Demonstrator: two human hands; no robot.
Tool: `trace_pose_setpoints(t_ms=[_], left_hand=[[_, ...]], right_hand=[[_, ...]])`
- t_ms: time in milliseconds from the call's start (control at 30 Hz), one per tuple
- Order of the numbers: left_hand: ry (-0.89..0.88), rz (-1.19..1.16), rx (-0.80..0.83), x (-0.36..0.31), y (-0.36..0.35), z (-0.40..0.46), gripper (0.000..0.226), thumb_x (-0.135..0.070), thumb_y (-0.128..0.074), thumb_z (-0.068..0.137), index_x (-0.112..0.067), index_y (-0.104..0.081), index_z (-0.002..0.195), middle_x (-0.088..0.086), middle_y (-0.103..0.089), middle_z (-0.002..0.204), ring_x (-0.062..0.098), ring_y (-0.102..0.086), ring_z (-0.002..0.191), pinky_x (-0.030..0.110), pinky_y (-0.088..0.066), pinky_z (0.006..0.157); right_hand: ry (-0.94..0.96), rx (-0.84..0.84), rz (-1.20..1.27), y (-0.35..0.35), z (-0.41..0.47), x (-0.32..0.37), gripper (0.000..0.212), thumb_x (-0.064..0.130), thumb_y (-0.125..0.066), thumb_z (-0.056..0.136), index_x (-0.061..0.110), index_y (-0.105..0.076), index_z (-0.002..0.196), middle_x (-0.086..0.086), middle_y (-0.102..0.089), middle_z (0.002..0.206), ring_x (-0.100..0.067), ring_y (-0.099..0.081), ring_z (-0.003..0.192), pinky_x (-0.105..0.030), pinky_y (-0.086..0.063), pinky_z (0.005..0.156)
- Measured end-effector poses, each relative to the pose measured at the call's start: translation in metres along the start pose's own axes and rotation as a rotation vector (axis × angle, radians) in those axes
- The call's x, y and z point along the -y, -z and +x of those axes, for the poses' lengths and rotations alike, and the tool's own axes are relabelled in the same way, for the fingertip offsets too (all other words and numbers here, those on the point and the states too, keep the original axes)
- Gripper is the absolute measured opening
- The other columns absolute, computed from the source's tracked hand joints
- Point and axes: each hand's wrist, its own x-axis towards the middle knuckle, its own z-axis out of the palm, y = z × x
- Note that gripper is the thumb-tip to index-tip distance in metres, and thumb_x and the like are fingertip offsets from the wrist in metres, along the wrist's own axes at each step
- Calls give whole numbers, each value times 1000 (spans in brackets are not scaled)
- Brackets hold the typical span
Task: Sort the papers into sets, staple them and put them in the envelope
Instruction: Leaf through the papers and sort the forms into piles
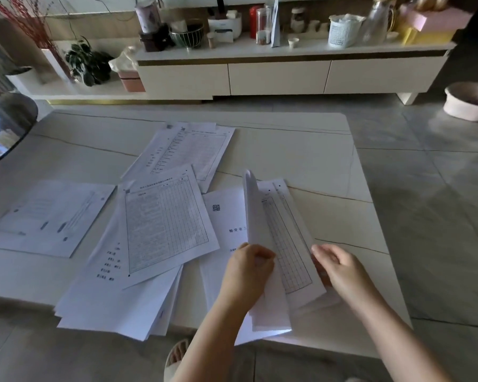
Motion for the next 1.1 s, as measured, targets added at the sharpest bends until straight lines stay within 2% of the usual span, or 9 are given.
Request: trace_pose_setpoints(t_ms=[67, 167, 233, 367, 600, 733, 800, 933, 1100], left_hand=[[13, -50, 18, 3, 4, -1, 35, -7, -56, 89, -24, -61, 120, -11, -54, 105, 11, -55, 95, 17, -45, 80], [60, -353, 23, 3, 5, -6, 60, -5, -59, 89, -43, -39, 132, -2, -62, 112, 18, -64, 96, 35, -56, 83], [122, -532, -8, 4, 2, -7, 54, -6, -62, 88, -43, -46, 123, 2, -68, 100, 16, -68, 85, 32, -58, 72], [271, -691, -60, 3, -2, -7, 8, -14, -64, 89, -15, -70, 96, 11, -73, 88, 22, -67, 76, 36, -55, 71], [383, -932, 40, 5, 3, -5, 17, -18, -60, 92, -6, -71, 88, 16, -70, 82, 26, -64, 70, 35, -53, 70], [428, -838, -34, 10, 5, 1, 16, -23, -64, 90, -15, -73, 79, 7, -69, 75, 22, -61, 66, 34, -51, 67], [426, -783, -91, 11, 7, 1, 20, -23, -64, 90, -16, -71, 73, 2, -65, 67, 18, -57, 59, 30, -48, 62], [366, -642, -180, 11, 15, 1, 24, -20, -61, 91, -11, -69, 71, -2, -61, 62, 17, -54, 60, 30, -45, 62], [247, -392, -193, 12, 21, 5, 22, -22, -57, 92, -16, -69, 74, -6, -61, 64, 12, -52, 60, 25, -41, 59]], right_hand=[[61, -32, -126, 1, -1, 1, 30, 26, -60, 92, 13, -61, 119, 2, -63, 113, -15, -58, 109, -23, -38, 86], [173, -69, -202, -5, -8, 8, 27, 22, -62, 91, 18, -62, 118, 9, -60, 112, -9, -56, 106, -19, -38, 84], [178, 9, -96, -16, -14, 15, 27, 24, -64, 90, 20, -62, 117, 12, -62, 111, -2, -57, 103, -15, -42, 86], [124, 173, 44, -41, -22, 21, 33, 30, -66, 86, 32, -52, 116, 24, -58, 107, 15, -54, 97, -3, -42, 78], [36, 246, 158, -42, -25, 28, 40, 41, -64, 84, 36, -48, 119, 23, -58, 114, 15, -55, 100, -11, -45, 81], [-15, 246, 110, -23, -23, 36, 10, 40, -59, 90, 33, -55, 85, 31, -58, 82, 18, -54, 71, -5, -39, 65], [45, 137, -105, -15, -15, 27, 35, 31, -60, 92, 22, -41, 65, 15, -42, 59, -1, -40, 51, -17, -29, 51], [34, -6, -403, -2, -5, 12, 44, 23, -58, 93, 17, -29, 61, 4, -25, 54, -13, -24, 52, -26, -15, 48], [56, -117, -362, 5, 1, 6, 39, 20, -62, 90, 15, -34, 63, 3, -32, 55, -14, -30, 50, -22, -20, 43]])
